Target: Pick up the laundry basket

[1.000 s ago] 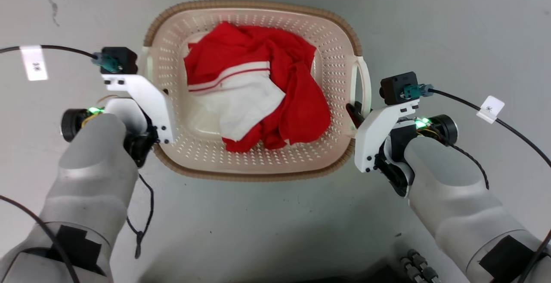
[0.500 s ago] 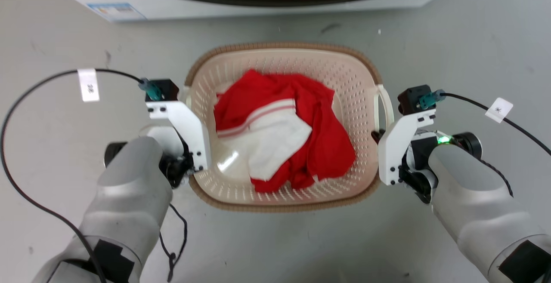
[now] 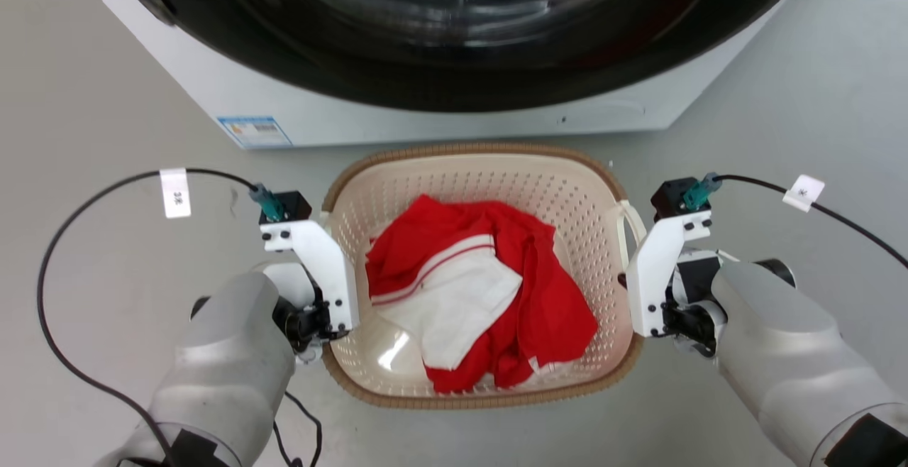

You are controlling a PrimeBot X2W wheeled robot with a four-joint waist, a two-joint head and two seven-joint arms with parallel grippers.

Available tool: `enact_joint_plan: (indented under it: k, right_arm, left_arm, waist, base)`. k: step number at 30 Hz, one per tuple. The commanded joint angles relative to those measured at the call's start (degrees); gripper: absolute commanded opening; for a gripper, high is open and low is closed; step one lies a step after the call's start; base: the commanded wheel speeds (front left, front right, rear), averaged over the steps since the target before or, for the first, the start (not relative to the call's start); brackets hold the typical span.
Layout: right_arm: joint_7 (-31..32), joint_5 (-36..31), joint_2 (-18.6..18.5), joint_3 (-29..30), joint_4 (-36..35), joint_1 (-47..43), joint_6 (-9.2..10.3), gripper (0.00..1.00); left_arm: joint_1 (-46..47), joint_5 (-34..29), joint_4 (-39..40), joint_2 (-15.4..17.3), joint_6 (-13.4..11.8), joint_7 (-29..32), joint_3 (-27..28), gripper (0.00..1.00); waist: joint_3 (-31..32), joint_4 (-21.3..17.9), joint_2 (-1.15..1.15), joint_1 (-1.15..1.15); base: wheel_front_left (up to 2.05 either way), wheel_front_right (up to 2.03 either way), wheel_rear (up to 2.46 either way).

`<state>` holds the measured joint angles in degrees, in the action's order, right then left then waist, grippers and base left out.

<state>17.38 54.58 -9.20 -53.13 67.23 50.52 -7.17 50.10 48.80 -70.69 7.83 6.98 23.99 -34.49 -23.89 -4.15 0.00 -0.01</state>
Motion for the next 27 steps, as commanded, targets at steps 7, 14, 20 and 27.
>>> enact_joint_plan:
  k: [7, 14, 20, 27]
  right_arm:
    - [4.08, 2.14, 1.2, -1.05, 0.59, -1.64, -0.52, 0.0]
    - [7.7, 3.61, 1.85, -1.38, 1.83, -1.53, -0.52, 0.0]
    - [10.81, 4.84, 2.7, -1.59, 3.03, -2.29, -0.53, 0.0]
    - [14.51, 5.81, 3.77, -1.61, 4.77, -3.6, -0.53, 0.0]
  left_arm:
    - [-2.37, 2.34, 0.24, -1.77, 0.88, 2.3, -0.85, 0.0]
    - [-4.04, 4.4, 0.09, -2.11, 0.89, 4.45, -1.27, 0.0]
    - [-5.37, 5.78, -0.09, -2.17, 0.91, 5.93, -1.68, 0.0]
    - [-7.35, 7.23, -0.49, -2.46, 0.98, 7.55, -2.04, 0.0]
  waist:
    - [7.14, 0.05, 0.0, 0.01]
    - [11.25, -0.12, 0.0, 0.01]
    - [14.27, -0.43, 0.0, 0.01]
    - [18.0, -0.64, 0.0, 0.01]
  base:
    - [0.0, 0.0, 0.0]
    - [0.0, 0.0, 0.0]
    - [0.0, 0.0, 0.0]
    - [0.0, 0.0, 0.0]
